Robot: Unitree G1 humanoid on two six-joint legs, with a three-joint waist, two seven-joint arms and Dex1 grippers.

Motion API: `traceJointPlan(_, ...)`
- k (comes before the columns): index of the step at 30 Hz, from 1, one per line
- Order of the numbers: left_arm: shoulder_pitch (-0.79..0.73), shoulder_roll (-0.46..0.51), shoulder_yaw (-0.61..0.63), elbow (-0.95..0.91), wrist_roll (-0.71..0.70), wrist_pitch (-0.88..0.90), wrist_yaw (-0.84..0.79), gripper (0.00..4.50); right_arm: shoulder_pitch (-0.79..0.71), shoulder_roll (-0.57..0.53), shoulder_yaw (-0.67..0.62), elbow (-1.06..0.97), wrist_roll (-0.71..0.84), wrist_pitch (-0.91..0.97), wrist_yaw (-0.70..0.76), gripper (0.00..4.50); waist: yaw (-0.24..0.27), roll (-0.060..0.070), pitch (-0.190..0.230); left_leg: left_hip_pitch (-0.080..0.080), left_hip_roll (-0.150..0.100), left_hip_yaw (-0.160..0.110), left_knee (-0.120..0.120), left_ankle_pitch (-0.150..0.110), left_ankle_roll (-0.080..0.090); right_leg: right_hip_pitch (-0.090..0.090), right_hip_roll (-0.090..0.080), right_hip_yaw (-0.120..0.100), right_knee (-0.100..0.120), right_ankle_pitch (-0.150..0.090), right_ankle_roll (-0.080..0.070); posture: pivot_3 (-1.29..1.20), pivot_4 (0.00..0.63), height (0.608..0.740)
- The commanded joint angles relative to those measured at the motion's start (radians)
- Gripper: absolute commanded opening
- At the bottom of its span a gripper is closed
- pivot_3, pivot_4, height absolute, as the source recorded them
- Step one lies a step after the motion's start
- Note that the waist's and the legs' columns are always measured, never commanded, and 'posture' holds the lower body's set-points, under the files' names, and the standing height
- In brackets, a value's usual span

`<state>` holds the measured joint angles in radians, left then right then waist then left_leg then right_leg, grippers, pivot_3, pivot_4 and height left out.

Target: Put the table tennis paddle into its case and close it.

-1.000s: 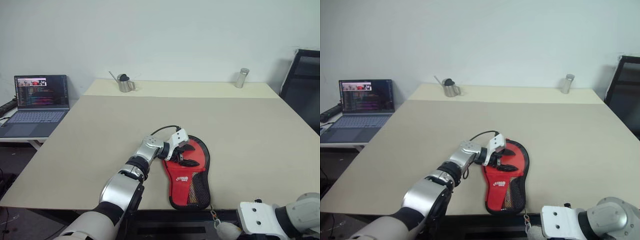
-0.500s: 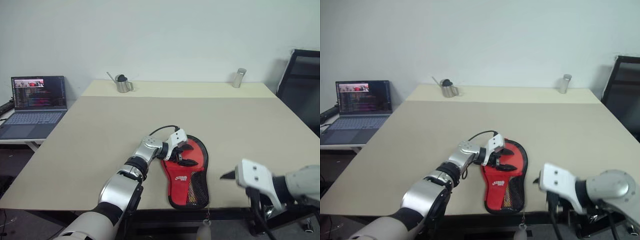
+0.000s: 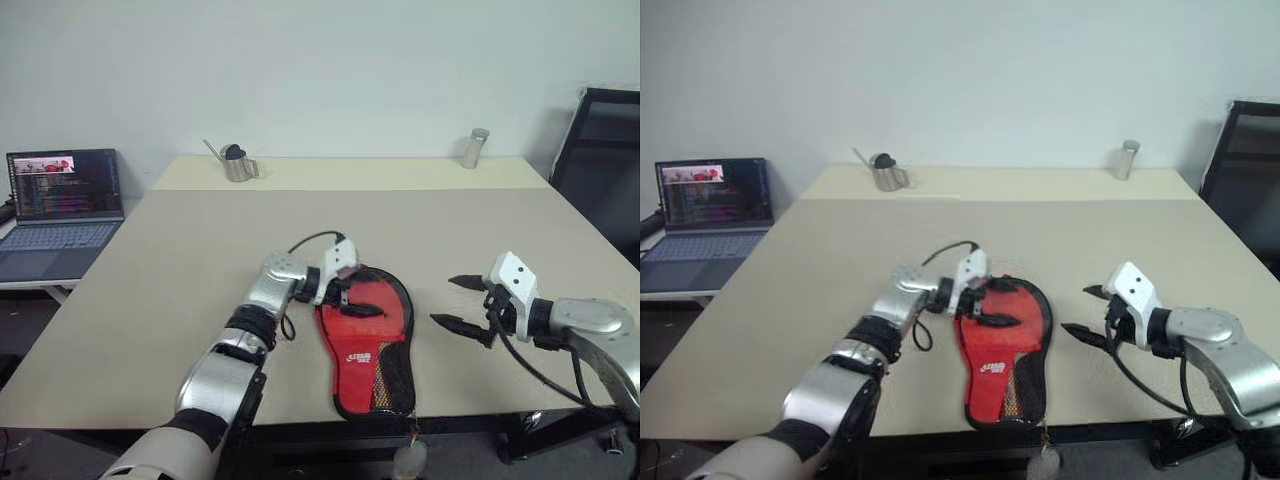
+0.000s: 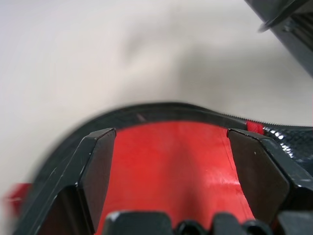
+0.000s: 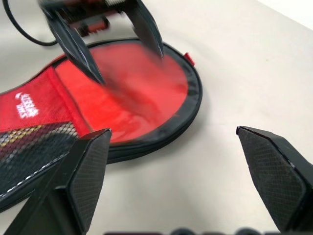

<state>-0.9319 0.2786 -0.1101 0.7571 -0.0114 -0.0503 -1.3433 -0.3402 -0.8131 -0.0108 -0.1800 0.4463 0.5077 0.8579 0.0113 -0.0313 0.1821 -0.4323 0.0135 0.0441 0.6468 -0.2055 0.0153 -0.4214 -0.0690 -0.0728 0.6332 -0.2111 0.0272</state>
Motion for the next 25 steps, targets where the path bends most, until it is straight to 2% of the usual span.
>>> traceJointPlan(1, 0.128, 0.077, 0.036, -0.354, -0.096, 0.201, 0.011, 3.98, -0.069, 0.027, -0.022, 0.139, -0.009, -0.098, 0.074, 4.49, -0.005, 0.0, 0.0, 0.0, 0.0, 0.0, 0.0, 0.0, 0.0, 0.0, 0.0, 0.0, 0.001, 0.0, 0.0, 0.0, 0.15, 0.74)
traceJointPlan(6, 0.33, 0.165, 0.096, -0.732, -0.19, 0.459, 0.129, 3.98, -0.164, 0.046, 0.001, 0.36, -0.058, -0.212, 0.185, 4.49, -0.011, 0.001, 0.001, 0.001, 0.0, 0.0, 0.001, 0.0, 0.0, 0.0, 0.0, 0.004, 0.003, 0.0, 0.0, 0.0, 0.15, 0.74)
traceJointPlan(12, 0.501, 0.222, 0.158, -0.944, -0.234, 0.587, 0.282, 3.98, -0.311, 0.054, 0.041, 0.659, -0.144, -0.346, 0.312, 4.49, -0.012, 0.001, 0.001, 0.005, 0.0, 0.002, 0.004, 0.0, 0.0, 0.001, -0.001, 0.005, 0.01, -0.001, -0.002, 0.0, 0.15, 0.74)
traceJointPlan(16, 0.522, 0.233, 0.161, -0.944, -0.215, 0.542, 0.364, 3.98, -0.376, 0.053, 0.046, 0.768, -0.19, -0.384, 0.343, 4.49, -0.008, 0.001, 0.001, 0.006, 0.0, 0.002, 0.004, 0.0, 0.0, 0.001, -0.001, 0.006, 0.011, -0.002, -0.003, 0.0, 0.15, 0.74)
traceJointPlan(25, 0.463, 0.232, 0.147, -0.763, -0.193, 0.392, 0.447, 3.98, -0.383, 0.05, 0.037, 0.751, -0.212, -0.364, 0.342, 4.49, -0.008, 0.001, 0.001, 0.006, 0.0, 0.006, 0.003, 0.0, 0.0, 0.0, -0.001, 0.007, 0.01, -0.001, -0.002, 0.0, 0.15, 0.74)
